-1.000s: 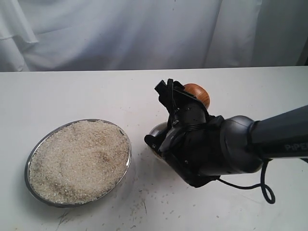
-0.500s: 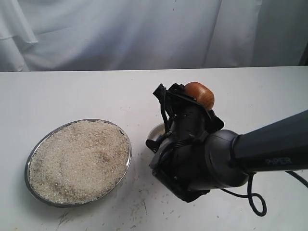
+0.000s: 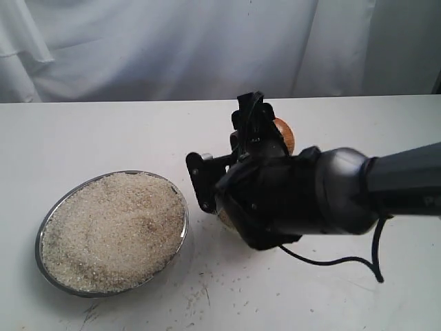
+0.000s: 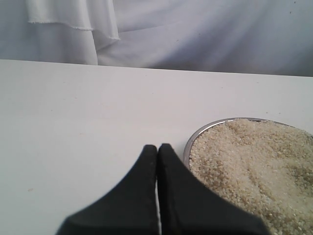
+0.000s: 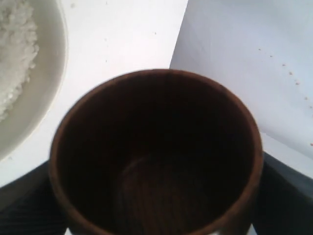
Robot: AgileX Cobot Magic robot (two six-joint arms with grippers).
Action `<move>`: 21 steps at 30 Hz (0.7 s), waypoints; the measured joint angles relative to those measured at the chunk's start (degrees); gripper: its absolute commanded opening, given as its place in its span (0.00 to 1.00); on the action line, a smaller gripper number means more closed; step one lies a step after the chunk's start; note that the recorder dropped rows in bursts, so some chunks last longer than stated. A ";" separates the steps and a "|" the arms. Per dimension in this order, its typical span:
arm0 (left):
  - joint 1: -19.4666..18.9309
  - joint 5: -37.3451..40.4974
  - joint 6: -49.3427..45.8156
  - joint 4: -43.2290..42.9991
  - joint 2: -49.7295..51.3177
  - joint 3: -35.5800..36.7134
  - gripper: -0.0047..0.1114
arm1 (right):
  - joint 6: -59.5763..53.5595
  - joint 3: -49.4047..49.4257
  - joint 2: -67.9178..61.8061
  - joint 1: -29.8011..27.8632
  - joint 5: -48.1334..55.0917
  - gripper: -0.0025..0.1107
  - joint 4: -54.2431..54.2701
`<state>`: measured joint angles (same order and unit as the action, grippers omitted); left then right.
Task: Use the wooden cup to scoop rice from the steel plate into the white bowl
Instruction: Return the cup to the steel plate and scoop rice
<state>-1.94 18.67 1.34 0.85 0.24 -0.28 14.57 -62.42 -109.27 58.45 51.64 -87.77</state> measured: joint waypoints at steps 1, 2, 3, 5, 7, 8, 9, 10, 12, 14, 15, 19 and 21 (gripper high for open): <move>0.00 0.00 0.00 0.00 0.00 0.00 0.04 | 0.00 -0.79 0.52 -0.31 -1.45 0.02 1.79; 0.00 0.00 0.00 0.00 0.00 0.00 0.04 | 0.00 -1.68 0.99 -0.69 -3.41 0.02 3.34; 0.00 0.00 0.00 0.00 0.00 0.00 0.04 | -0.58 -2.67 1.12 -1.01 -5.59 0.02 4.48; 0.00 0.00 0.00 0.00 0.00 0.00 0.04 | -4.02 -4.60 1.26 -1.38 -9.92 0.02 5.54; 0.00 0.00 0.00 0.00 0.00 0.00 0.04 | -9.21 -7.23 0.40 -1.38 -14.02 0.02 5.94; 0.00 0.00 0.00 0.00 0.00 0.00 0.04 | -11.05 -8.51 -0.18 -1.38 -15.10 0.02 5.94; 0.00 0.00 0.00 0.00 0.00 0.00 0.04 | -12.93 -10.22 -1.13 -1.38 -16.21 0.02 5.94; 0.00 0.00 0.00 0.00 0.00 0.00 0.04 | -14.57 -12.08 -2.24 -1.38 -17.14 0.02 5.94; 0.00 0.00 0.00 0.00 0.00 0.00 0.04 | -15.97 -16.02 -4.79 -1.38 -17.93 0.02 6.26; 0.00 0.00 0.00 0.00 0.00 0.00 0.04 | -17.47 -19.63 -7.12 -1.38 -19.23 0.02 7.44; 0.00 0.00 0.00 0.00 0.00 0.00 0.04 | -18.64 -21.50 -8.34 -1.38 -19.97 0.02 8.30; 0.00 0.00 0.00 0.00 0.00 0.00 0.04 | -24.98 -27.27 -12.87 -1.38 -21.45 0.02 10.79; 0.00 0.00 0.00 0.00 0.00 0.00 0.04 | -28.45 -29.08 -15.16 -1.27 -22.08 0.02 11.13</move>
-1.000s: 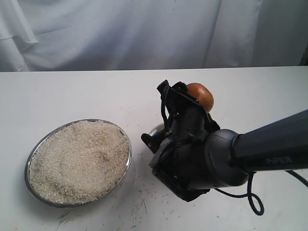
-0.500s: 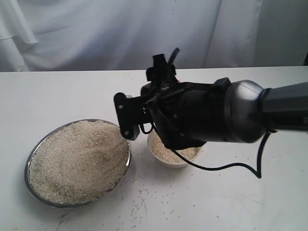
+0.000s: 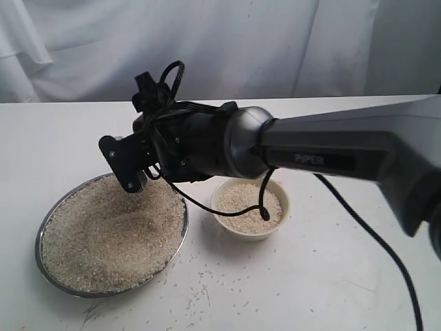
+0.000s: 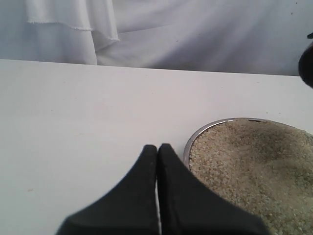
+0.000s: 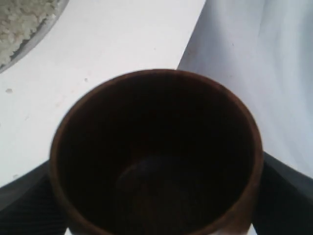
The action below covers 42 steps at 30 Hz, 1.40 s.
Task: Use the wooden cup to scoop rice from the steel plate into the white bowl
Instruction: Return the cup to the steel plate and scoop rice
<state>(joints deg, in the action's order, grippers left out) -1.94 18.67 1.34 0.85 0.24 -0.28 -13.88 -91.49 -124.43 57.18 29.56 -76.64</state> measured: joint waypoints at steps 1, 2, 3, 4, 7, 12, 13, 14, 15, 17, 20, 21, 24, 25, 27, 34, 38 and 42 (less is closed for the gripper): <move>0.00 0.00 0.00 0.00 0.00 0.00 0.04 | -1.84 -0.92 -1.07 0.00 -0.46 0.02 0.14; 0.00 0.00 0.00 0.00 0.00 0.00 0.04 | -3.11 -1.40 -1.84 0.00 -1.08 0.02 0.14; 0.00 0.00 0.00 0.00 0.00 0.00 0.04 | -4.44 -1.83 -2.70 0.00 -2.27 0.02 0.14; 0.00 0.00 0.00 0.00 0.00 0.00 0.04 | -5.61 -2.20 -3.40 0.00 -3.67 0.02 0.14; 0.00 0.00 0.00 0.00 0.00 0.00 0.04 | -7.19 -2.77 -4.77 0.42 -7.54 0.02 0.03; 0.00 0.00 0.00 0.00 0.00 0.00 0.04 | -10.84 -2.87 -7.14 1.70 -10.90 0.02 -2.12; 0.00 0.00 0.00 0.00 0.00 0.00 0.04 | -12.25 -2.92 -7.77 1.82 -11.51 0.02 -2.53; 0.00 0.00 0.00 0.00 0.00 0.00 0.04 | -13.69 -3.33 -8.29 1.90 -11.68 0.02 -2.83; 0.00 0.00 0.00 0.00 0.00 0.00 0.04 | -15.01 -3.65 -8.83 2.05 -11.68 0.02 -3.05; 0.00 0.00 0.00 0.00 0.00 0.00 0.04 | -16.67 -4.80 -9.97 2.17 -11.56 0.02 -3.36; 0.00 0.00 0.00 0.00 0.00 0.00 0.04 | -17.34 -6.88 -10.86 2.54 -11.56 0.02 -3.69; 0.00 0.00 0.00 0.00 0.00 0.00 0.04 | -17.43 -7.31 -10.88 2.77 -11.72 0.02 -3.69; 0.00 0.00 0.00 0.00 0.00 0.00 0.04 | -17.58 -8.75 -10.88 3.86 -13.40 0.02 -4.18; 0.00 0.00 0.00 0.00 0.00 0.00 0.04 | -17.73 -9.02 -10.98 4.08 -13.93 0.02 -4.34; 0.00 0.00 0.00 0.00 0.00 0.00 0.04 | -18.31 -9.20 -11.36 4.49 -14.57 0.02 -4.59; 0.00 0.00 0.00 0.00 0.00 0.00 0.04 | -22.11 -9.33 -13.36 5.23 -14.94 0.02 -4.83; 0.00 0.00 0.00 0.00 0.00 0.00 0.04 | -24.14 -9.33 -13.36 5.62 -14.81 0.02 -3.31; 0.00 0.00 0.00 0.00 0.00 0.00 0.04 | -28.00 -9.44 -13.36 6.11 -14.58 0.02 0.95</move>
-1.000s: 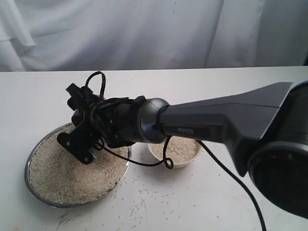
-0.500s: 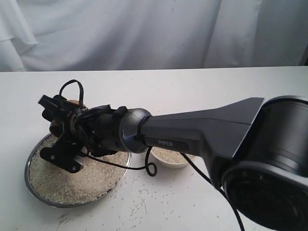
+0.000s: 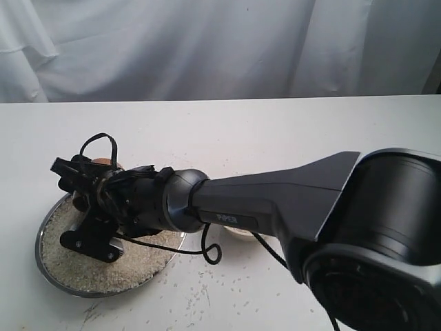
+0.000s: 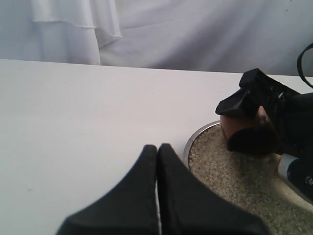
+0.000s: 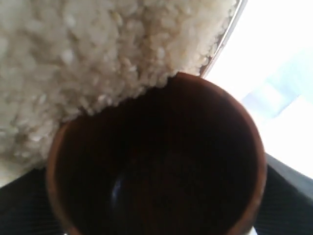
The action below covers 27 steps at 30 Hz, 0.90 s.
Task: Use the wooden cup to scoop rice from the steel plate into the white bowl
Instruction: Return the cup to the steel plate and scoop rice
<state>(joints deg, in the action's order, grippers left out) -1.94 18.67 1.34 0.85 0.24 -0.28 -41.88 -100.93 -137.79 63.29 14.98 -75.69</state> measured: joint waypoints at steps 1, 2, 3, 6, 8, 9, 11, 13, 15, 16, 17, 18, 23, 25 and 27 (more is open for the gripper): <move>0.00 0.00 0.00 0.00 0.00 0.00 0.04 | -1.27 0.00 0.00 0.00 0.12 0.02 1.50; 0.00 0.00 0.00 0.00 0.00 0.00 0.04 | -2.33 0.00 0.00 0.13 0.22 0.02 2.71; 0.00 0.00 0.00 0.00 0.00 0.00 0.04 | -3.77 -0.05 0.00 0.22 0.35 0.02 4.28; 0.00 0.00 0.00 0.00 0.00 0.00 0.04 | -8.89 -0.14 0.00 0.66 1.69 0.02 9.00; 0.00 0.00 0.00 0.00 0.00 0.00 0.04 | -11.95 -0.17 0.00 0.66 3.19 0.02 12.00; 0.00 0.00 0.00 0.00 0.00 0.00 0.04 | -12.97 -0.17 0.00 0.66 3.72 0.02 13.08; 0.00 0.00 0.00 0.00 0.00 0.00 0.04 | -15.05 -0.17 0.11 0.66 4.12 0.02 15.68; 0.00 0.00 0.00 0.00 0.00 0.00 0.04 | -17.24 -0.17 0.11 0.66 4.21 0.02 18.30; 0.00 0.00 0.00 0.00 0.00 0.00 0.04 | -20.24 -0.17 0.32 0.66 4.42 0.02 21.94; 0.00 0.00 0.00 0.00 0.00 0.00 0.04 | -21.76 -0.28 0.32 0.66 4.53 0.02 23.61; 0.00 0.00 0.00 0.00 0.00 0.00 0.04 | -23.34 -0.27 0.35 0.66 4.97 0.02 25.24; 0.00 0.00 0.00 0.00 0.00 0.00 0.04 | -24.68 -0.40 0.35 0.66 5.38 0.02 26.51; 0.00 0.00 0.00 0.00 0.00 0.00 0.04 | -32.48 -0.75 0.69 0.66 7.95 0.02 34.84; 0.00 0.00 0.00 0.00 0.00 0.00 0.04 | -36.47 -0.75 0.95 0.66 8.93 0.02 38.69; 0.00 0.00 0.00 0.00 0.00 0.00 0.04 | -40.57 -0.75 1.28 0.66 9.97 0.02 43.56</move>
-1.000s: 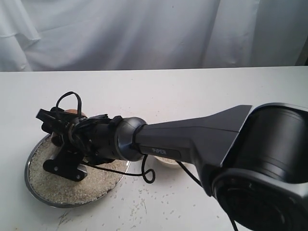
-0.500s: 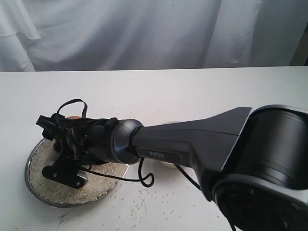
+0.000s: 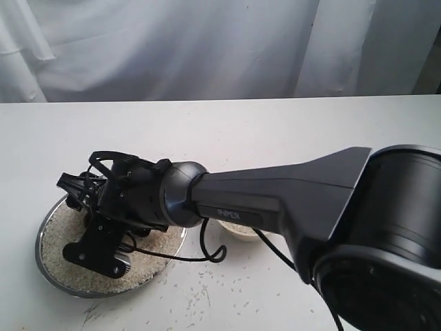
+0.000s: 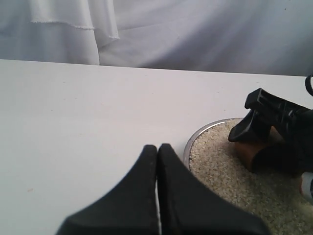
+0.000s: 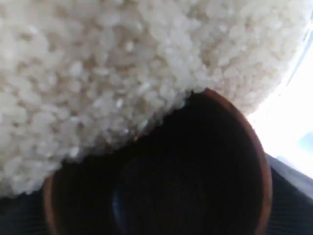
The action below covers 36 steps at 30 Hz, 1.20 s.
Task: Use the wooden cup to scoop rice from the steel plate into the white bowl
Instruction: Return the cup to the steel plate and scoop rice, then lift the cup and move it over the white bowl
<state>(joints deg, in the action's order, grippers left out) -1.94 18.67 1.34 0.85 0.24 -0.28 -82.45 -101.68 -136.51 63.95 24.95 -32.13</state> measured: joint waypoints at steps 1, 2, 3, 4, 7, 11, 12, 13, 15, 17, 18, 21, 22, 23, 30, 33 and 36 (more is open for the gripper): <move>0.00 0.00 0.00 0.00 0.00 0.00 0.04 | -2.82 0.00 0.15 0.00 0.90 0.02 2.44; 0.00 0.00 0.00 0.00 0.00 0.00 0.04 | -4.53 0.00 0.17 0.00 1.49 0.02 4.67; 0.00 0.00 0.00 0.00 0.00 0.00 0.04 | -7.34 0.00 0.69 0.00 3.02 0.02 7.90; 0.00 0.00 0.00 0.00 0.00 0.00 0.04 | -8.42 0.00 0.88 0.00 3.73 0.02 9.31; 0.00 0.00 0.00 0.00 0.00 0.00 0.04 | -11.14 0.00 1.41 0.00 5.74 0.02 13.95; 0.00 0.00 0.00 0.00 0.00 0.00 0.04 | -14.66 -0.14 1.63 -0.10 7.96 0.02 19.37; 0.00 0.00 0.00 0.00 0.00 0.00 0.04 | -16.23 -0.14 1.86 -0.47 8.69 0.02 21.74; 0.00 0.00 0.00 0.00 0.00 0.00 0.04 | -17.21 -0.14 1.86 -0.74 9.11 0.02 23.57; 0.00 0.00 0.00 0.00 0.00 0.00 0.04 | -18.25 -0.14 1.97 -1.12 9.34 0.02 25.40; 0.00 0.00 0.00 0.00 0.00 0.00 0.04 | -18.64 -0.40 1.97 -1.66 9.92 0.02 26.92; 0.00 0.00 0.00 0.00 0.00 0.00 0.04 | -18.90 -0.78 1.97 -2.13 10.50 0.02 29.02; 0.00 0.00 0.00 0.00 0.00 0.00 0.04 | -20.75 -1.97 1.86 -3.39 12.83 0.02 34.24; 0.00 0.00 0.00 0.00 0.00 0.00 0.04 | -21.42 -2.44 1.86 -4.01 14.01 0.02 36.34; 0.00 0.00 0.00 0.00 0.00 0.00 0.04 | -21.92 -2.95 1.73 -4.47 15.09 0.02 38.18; 0.00 0.00 0.00 0.00 0.00 0.00 0.04 | -22.89 -7.15 0.36 -7.85 21.39 0.02 47.32; 0.00 0.00 0.00 0.00 0.00 0.00 0.04 | -22.89 -8.71 0.23 -9.51 22.39 0.02 49.71; 0.00 0.00 0.00 0.00 0.00 0.00 0.04 | -22.89 -9.03 0.23 -10.70 22.67 0.02 51.62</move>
<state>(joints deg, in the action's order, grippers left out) -1.94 18.67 1.34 0.85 0.24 -0.28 -105.34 -110.71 -136.28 53.25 47.62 19.49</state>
